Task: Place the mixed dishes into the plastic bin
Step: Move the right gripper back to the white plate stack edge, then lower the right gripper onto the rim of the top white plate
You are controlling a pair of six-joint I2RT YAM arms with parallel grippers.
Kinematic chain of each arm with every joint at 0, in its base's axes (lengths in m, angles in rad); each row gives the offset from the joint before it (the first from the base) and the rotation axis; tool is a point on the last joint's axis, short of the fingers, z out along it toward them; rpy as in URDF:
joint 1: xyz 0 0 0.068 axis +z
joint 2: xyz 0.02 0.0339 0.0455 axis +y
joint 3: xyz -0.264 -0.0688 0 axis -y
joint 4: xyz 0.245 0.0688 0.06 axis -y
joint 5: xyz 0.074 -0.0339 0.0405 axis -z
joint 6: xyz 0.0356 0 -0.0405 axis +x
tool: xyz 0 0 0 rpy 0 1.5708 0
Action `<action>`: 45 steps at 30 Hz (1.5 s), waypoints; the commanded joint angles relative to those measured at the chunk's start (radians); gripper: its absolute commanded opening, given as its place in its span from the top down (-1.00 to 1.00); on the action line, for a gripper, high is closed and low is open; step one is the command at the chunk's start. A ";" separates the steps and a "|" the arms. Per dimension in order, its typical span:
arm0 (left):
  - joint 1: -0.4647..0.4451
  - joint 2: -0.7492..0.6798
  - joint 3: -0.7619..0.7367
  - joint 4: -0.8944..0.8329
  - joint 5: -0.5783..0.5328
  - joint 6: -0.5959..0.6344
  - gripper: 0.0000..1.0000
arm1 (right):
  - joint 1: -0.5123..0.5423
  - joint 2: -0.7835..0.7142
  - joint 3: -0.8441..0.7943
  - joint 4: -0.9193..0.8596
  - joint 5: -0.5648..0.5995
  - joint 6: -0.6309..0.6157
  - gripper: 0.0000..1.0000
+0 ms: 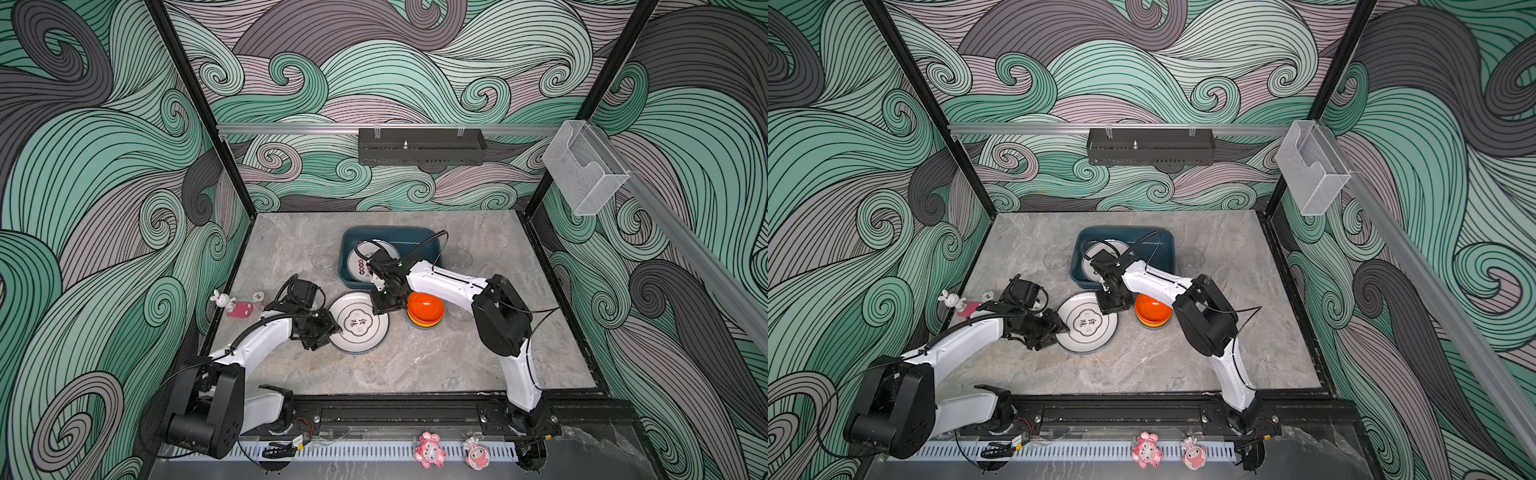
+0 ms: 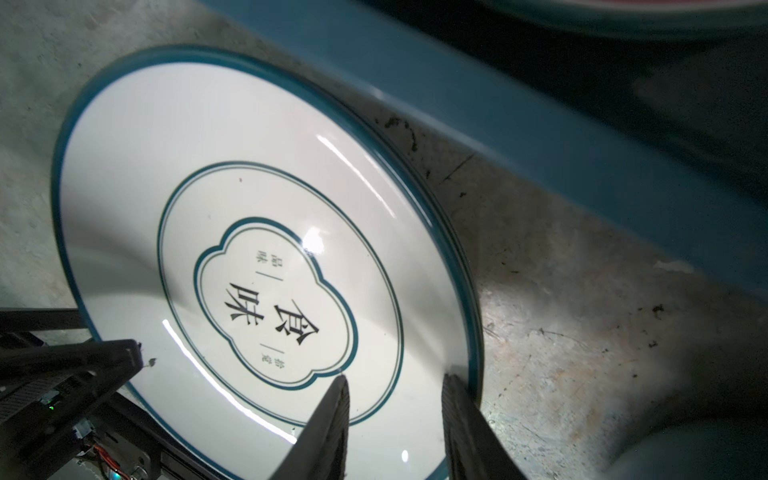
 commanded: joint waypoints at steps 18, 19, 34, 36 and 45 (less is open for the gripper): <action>0.009 -0.012 0.001 -0.012 -0.005 0.017 -0.13 | -0.002 0.004 0.029 -0.036 0.051 -0.010 0.14; 0.009 -0.014 0.002 -0.012 -0.005 0.015 -0.13 | -0.002 0.007 0.029 -0.036 0.049 -0.010 0.15; 0.013 -0.014 -0.005 -0.006 0.001 0.015 -0.12 | 0.001 0.016 0.033 -0.037 0.030 -0.010 0.26; 0.014 -0.013 -0.008 -0.005 0.003 0.015 -0.12 | 0.001 0.019 0.033 -0.037 0.032 -0.010 0.24; 0.015 -0.018 -0.010 -0.005 0.004 0.015 -0.11 | 0.001 0.011 0.024 -0.037 0.065 -0.009 0.13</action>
